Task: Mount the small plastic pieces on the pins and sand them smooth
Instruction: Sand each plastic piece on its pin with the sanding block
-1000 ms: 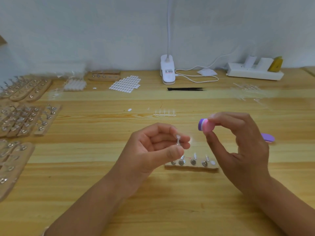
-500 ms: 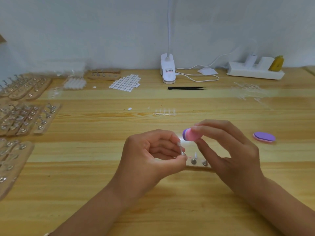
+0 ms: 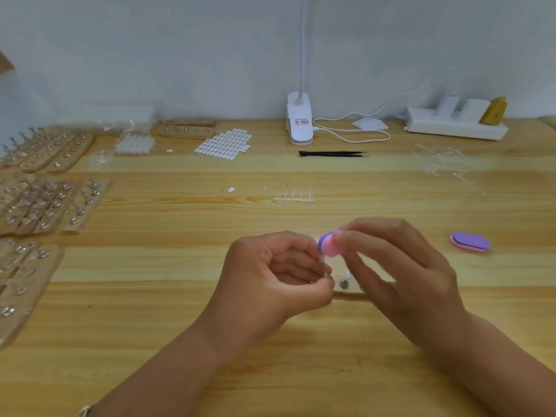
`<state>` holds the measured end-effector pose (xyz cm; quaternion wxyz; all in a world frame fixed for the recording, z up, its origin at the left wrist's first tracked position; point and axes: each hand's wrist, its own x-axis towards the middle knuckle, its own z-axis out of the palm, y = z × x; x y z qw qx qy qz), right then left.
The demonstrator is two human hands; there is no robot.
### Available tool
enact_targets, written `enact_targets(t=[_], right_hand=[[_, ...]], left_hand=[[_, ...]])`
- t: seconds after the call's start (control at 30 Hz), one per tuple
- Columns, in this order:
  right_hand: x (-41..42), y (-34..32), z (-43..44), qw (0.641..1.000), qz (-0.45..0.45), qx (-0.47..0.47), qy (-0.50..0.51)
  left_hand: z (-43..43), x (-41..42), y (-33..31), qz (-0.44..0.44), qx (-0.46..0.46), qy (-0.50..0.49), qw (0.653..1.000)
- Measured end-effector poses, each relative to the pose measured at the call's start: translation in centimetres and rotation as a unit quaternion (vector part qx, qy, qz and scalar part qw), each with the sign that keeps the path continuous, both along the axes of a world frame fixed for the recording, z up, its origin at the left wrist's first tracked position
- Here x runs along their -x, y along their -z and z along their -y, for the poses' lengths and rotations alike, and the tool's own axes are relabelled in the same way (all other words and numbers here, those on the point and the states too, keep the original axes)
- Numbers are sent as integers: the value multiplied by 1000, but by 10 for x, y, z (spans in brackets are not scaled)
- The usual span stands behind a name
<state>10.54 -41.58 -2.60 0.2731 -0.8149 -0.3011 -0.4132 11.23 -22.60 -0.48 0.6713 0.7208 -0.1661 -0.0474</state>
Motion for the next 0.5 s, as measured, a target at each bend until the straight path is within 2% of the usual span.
enact_targets(t=[0.17, 0.27, 0.37, 0.43, 0.5], right_hand=[[2, -7, 0, 998, -25, -58, 13], [14, -11, -7, 984, -128, -118, -40], [22, -14, -7, 946, -266, -166, -80], [25, -17, -9, 934, -318, -147, -72], [24, -17, -12, 937, -329, -108, -33]], left_hand=[[-1, -2, 0, 6, -3, 5, 1000], [-1, -3, 0, 25, -9, 8, 1000], [-1, -2, -1, 34, -16, 25, 999], [0, -1, 0, 32, -22, 27, 999], [0, -1, 1, 46, -39, 23, 998]])
